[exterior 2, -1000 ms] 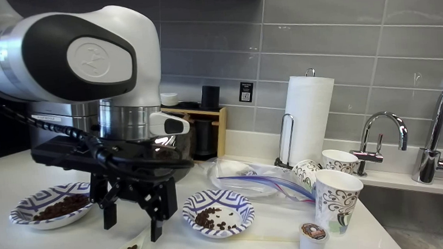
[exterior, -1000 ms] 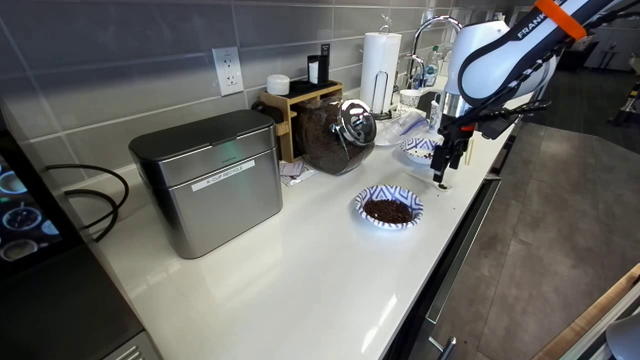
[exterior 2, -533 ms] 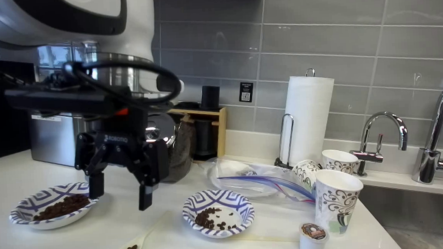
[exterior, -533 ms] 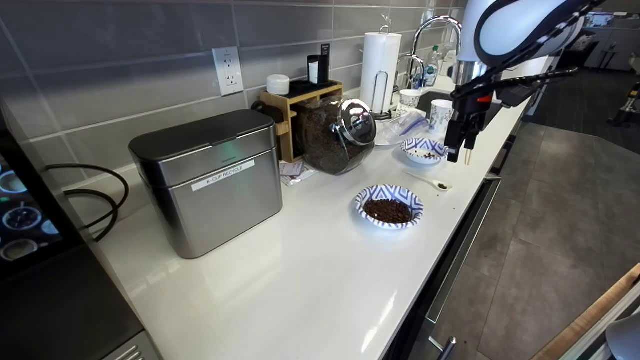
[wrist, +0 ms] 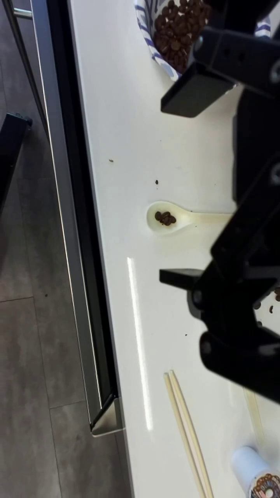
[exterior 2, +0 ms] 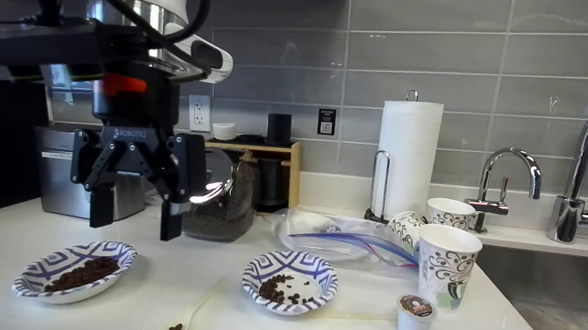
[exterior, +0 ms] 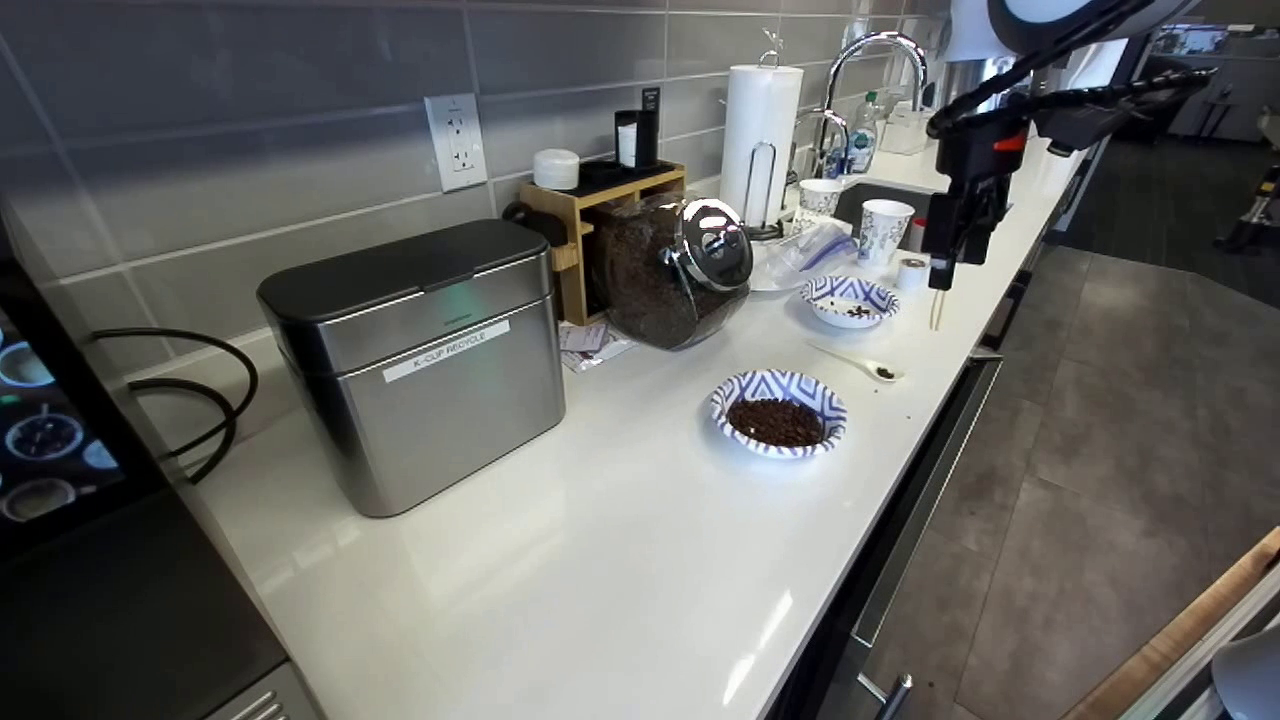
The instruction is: Place some coffee beans from the bowl on the left on the spoon.
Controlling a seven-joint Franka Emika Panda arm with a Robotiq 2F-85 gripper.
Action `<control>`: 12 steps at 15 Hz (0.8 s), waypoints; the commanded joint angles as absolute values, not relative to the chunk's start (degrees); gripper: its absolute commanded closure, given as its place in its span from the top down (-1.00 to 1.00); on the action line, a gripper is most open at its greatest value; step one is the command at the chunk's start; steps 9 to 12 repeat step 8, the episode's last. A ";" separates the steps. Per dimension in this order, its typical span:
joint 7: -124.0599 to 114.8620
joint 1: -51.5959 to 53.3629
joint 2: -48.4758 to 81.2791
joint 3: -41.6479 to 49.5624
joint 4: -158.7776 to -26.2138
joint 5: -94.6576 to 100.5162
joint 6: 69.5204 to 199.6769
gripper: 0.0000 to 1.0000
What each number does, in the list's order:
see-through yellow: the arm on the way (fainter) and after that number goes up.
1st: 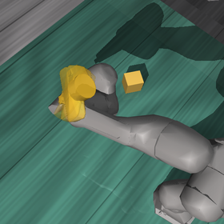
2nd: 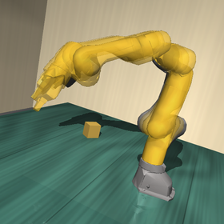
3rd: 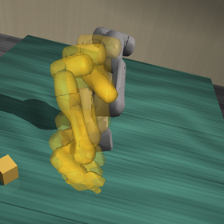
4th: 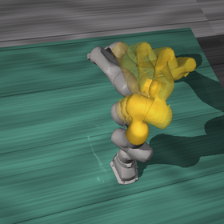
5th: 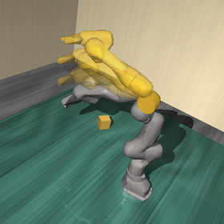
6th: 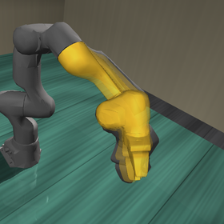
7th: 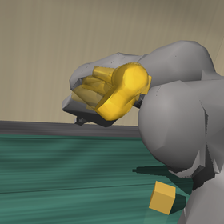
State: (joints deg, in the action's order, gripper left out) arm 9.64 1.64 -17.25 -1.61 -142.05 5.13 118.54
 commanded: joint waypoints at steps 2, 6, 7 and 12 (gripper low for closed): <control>7.78 1.97 -18.61 -1.97 -141.92 5.90 116.06 1.00; 8.76 2.01 -17.93 -1.45 -141.98 5.27 117.79 1.00; 8.72 2.01 -17.94 -1.47 -141.98 5.27 117.79 1.00; 8.69 2.01 -17.94 -1.48 -141.98 5.27 117.78 1.00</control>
